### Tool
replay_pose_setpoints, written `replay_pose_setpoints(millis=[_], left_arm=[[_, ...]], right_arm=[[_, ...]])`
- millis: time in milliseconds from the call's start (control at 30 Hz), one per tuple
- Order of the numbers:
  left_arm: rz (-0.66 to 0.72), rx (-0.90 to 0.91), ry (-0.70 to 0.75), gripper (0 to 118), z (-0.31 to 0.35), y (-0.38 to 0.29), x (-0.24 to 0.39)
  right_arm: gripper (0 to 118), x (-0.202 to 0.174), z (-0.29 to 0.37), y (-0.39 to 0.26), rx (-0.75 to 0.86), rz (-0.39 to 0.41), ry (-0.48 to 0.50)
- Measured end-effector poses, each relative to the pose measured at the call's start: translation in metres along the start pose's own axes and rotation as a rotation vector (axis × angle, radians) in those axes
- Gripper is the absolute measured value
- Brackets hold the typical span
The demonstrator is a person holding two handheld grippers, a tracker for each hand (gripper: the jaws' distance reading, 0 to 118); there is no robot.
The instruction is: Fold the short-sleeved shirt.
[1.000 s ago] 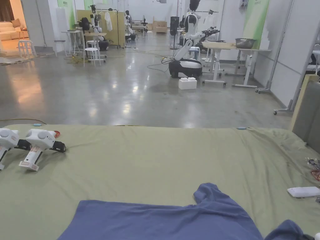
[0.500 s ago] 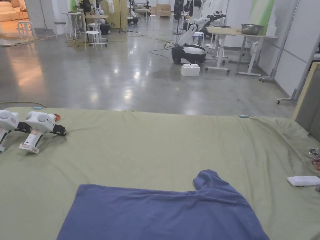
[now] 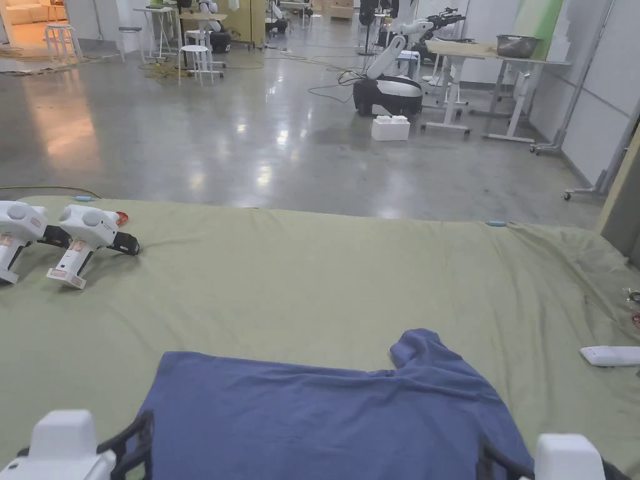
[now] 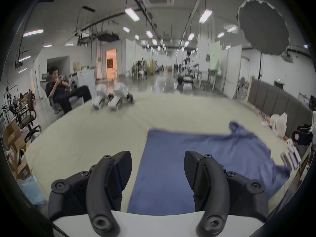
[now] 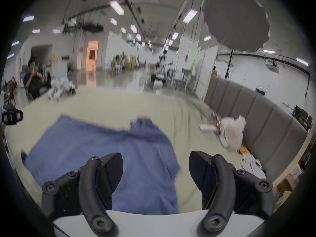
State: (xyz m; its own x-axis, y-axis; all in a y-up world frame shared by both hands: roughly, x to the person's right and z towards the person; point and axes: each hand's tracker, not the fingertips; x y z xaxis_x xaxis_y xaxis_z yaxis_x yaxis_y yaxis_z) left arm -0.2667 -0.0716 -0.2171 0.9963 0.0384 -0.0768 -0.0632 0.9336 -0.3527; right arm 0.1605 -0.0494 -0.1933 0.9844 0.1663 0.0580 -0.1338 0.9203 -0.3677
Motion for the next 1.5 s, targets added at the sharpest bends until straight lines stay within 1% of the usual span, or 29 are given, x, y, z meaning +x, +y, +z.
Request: replay_pose_setpoints(millis=[67, 133, 200, 233, 267, 300, 333, 367, 433, 600, 633, 733, 867, 1033, 1067, 1167, 1200, 1233, 1300, 1367, 1400, 1433, 1467, 1500], left_arm=[[-0.001, 0.09, -0.012, 66, 0.001, 0.019, 0.017], [-0.009, 0.168, -0.027, 59, 0.007, 0.034, 0.034], [-0.036, 0.238, -0.029, 45, 0.013, 0.043, 0.049], [-0.05, 0.259, -0.027, 39, 0.016, 0.045, 0.055], [-0.065, 0.279, -0.025, 27, 0.019, 0.047, 0.061], [-0.073, 0.286, -0.025, 15, 0.023, 0.048, 0.066], [-0.078, 0.288, -0.021, 4, 0.026, 0.047, 0.07], [-0.086, 0.293, -0.004, 0, 0.028, 0.045, 0.074], [-0.095, 0.299, -0.004, 0, 0.029, 0.04, 0.074], [-0.122, 0.261, -0.01, 0, 0.021, 0.029, 0.066], [-0.107, 0.245, -0.008, 0, 0.017, 0.026, 0.061], [-0.05, 0.12, -0.011, 0, -0.009, 0.016, 0.044], [0.012, -0.021, 0.032, 0, -0.062, 0.002, 0.01], [0.061, -0.204, -0.01, 0, -0.161, 0.012, -0.038], [0.059, -0.254, -0.011, 0, -0.19, 0.013, -0.047], [0.064, -0.32, -0.041, 0, -0.247, 0.019, -0.065], [0.058, -0.345, -0.045, 1, -0.258, 0.023, -0.061], [0.056, -0.366, -0.048, 5, -0.273, 0.023, -0.064], [0.066, -0.445, -0.062, 24, -0.303, 0.022, -0.069], [0.101, -0.517, -0.074, 39, -0.315, 0.023, -0.066], [0.101, -0.547, -0.083, 51, -0.325, 0.02, -0.067], [0.099, -0.554, -0.086, 65, -0.333, 0.018, -0.066], [0.094, -0.564, -0.077, 72, -0.331, 0.02, -0.061], [0.089, -0.578, -0.07, 74, -0.336, 0.019, -0.059]], right_arm=[[79, -0.013, 0.004, 0.018, 0.114, -0.036, 0.013], [71, -0.028, 0.008, 0.032, 0.197, -0.07, -0.006], [50, -0.039, 0.01, 0.042, 0.262, -0.099, -0.003], [36, -0.043, 0.009, 0.044, 0.282, -0.111, 0.008], [14, -0.046, 0.009, 0.047, 0.299, -0.122, 0.017], [3, -0.049, 0.009, 0.047, 0.314, -0.128, 0.016], [3, -0.051, 0.008, 0.047, 0.328, -0.129, 0.019], [2, -0.053, 0.006, 0.046, 0.352, -0.134, 0.039], [2, -0.056, 0.006, 0.046, 0.349, -0.129, 0.054], [0, -0.061, -0.006, 0.039, 0.327, -0.106, 0.028], [0, -0.061, -0.009, 0.036, 0.316, -0.11, 0.023], [0, -0.061, -0.02, 0.023, 0.274, -0.116, 0.022], [0, -0.061, -0.036, 0.004, 0.193, -0.086, 0.033], [0, -0.057, -0.056, -0.008, 0.116, -0.062, 0.049], [0, -0.056, -0.061, -0.009, 0.107, -0.063, 0.048], [0, -0.052, -0.071, -0.014, 0.08, -0.054, 0.058], [0, -0.052, -0.074, -0.016, 0.074, -0.044, 0.05], [0, -0.05, -0.077, -0.018, 0.071, -0.038, 0.045], [0, -0.047, -0.082, -0.022, 0.055, -0.03, 0.037], [0, -0.043, -0.087, -0.027, 0.029, -0.023, 0.026], [0, -0.042, -0.089, -0.029, 0.017, -0.021, 0.019], [0, -0.04, -0.091, -0.031, 0.006, -0.02, 0.013], [0, -0.038, -0.094, -0.034, -0.008, -0.019, 0.009], [0, -0.036, -0.097, -0.036, -0.02, -0.02, 0.004]])
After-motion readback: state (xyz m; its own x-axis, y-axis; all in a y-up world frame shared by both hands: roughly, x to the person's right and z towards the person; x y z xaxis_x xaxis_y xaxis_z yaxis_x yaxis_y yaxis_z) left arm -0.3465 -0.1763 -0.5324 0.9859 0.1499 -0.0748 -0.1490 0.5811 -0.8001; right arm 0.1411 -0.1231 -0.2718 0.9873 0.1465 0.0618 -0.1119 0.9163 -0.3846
